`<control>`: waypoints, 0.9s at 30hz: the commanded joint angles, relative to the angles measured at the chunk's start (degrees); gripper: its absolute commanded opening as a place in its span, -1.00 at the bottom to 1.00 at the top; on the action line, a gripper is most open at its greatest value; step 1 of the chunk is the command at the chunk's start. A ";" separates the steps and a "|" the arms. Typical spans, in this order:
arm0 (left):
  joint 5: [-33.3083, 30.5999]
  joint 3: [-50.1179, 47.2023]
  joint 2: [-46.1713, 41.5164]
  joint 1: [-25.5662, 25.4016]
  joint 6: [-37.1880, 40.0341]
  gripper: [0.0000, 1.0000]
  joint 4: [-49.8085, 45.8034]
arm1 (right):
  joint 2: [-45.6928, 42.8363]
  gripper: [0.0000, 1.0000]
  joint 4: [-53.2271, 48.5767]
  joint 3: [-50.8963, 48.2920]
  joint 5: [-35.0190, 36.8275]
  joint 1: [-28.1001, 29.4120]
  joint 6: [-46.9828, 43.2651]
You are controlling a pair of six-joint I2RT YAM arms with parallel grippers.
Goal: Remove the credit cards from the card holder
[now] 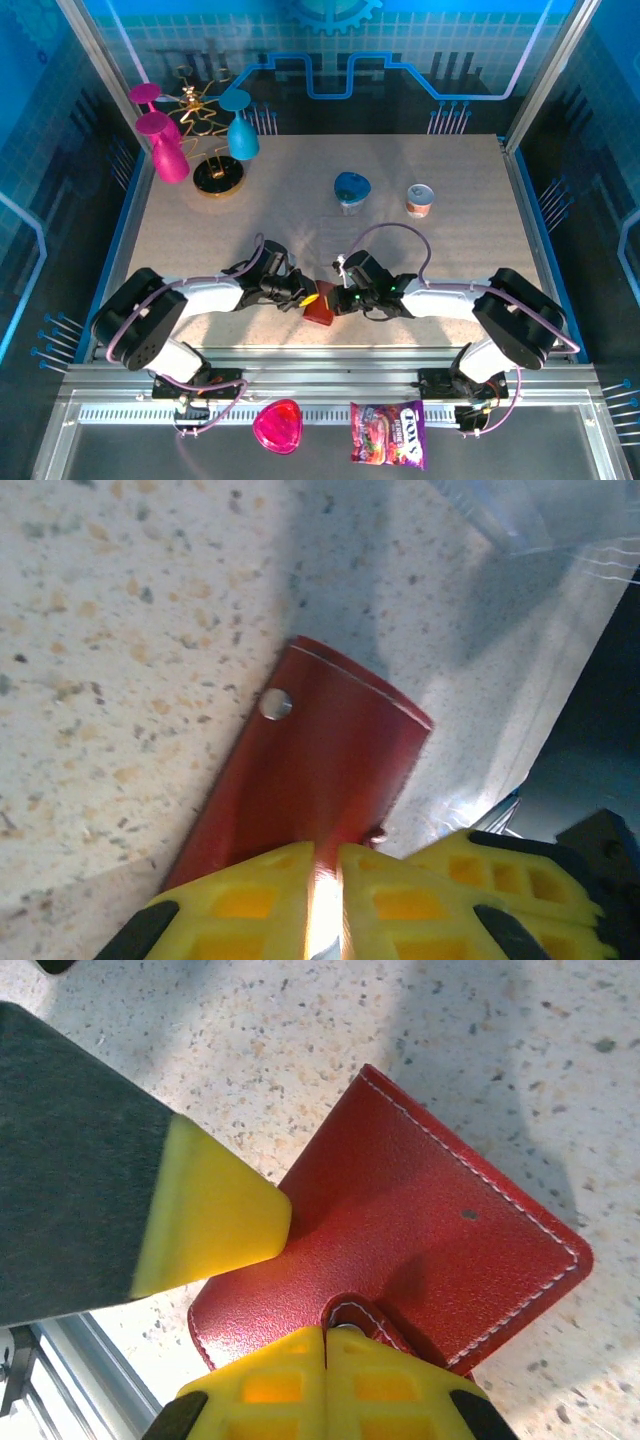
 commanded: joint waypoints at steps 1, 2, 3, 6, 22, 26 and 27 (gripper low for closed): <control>-0.89 1.77 -1.94 -0.39 -0.64 -0.73 -3.96 | 1.24 -1.00 3.98 1.60 -2.22 -0.66 -1.46; -0.45 1.70 -1.40 -0.38 -0.70 -0.73 -3.52 | 1.69 -1.00 4.19 1.77 -2.67 -0.68 -1.72; -0.03 1.61 -0.78 -0.36 -0.79 -0.73 -2.90 | 1.99 -1.00 4.18 2.02 -2.98 -0.76 -1.90; 1.23 0.68 1.26 -0.39 -1.81 -0.74 -0.22 | 2.29 -1.00 4.38 2.13 -3.05 -0.76 -2.07; 0.87 -2.74 8.07 0.69 -4.66 -0.78 4.19 | -6.23 -1.00 -1.58 -2.99 2.55 -0.97 2.45; 1.45 -2.58 7.72 0.73 -4.89 -0.78 4.71 | -8.34 -1.00 -6.17 -3.58 4.40 -1.04 5.56; 1.50 -2.37 7.37 0.77 -4.82 -0.77 4.46 | -8.90 -0.95 -7.75 -3.59 5.00 -1.03 6.87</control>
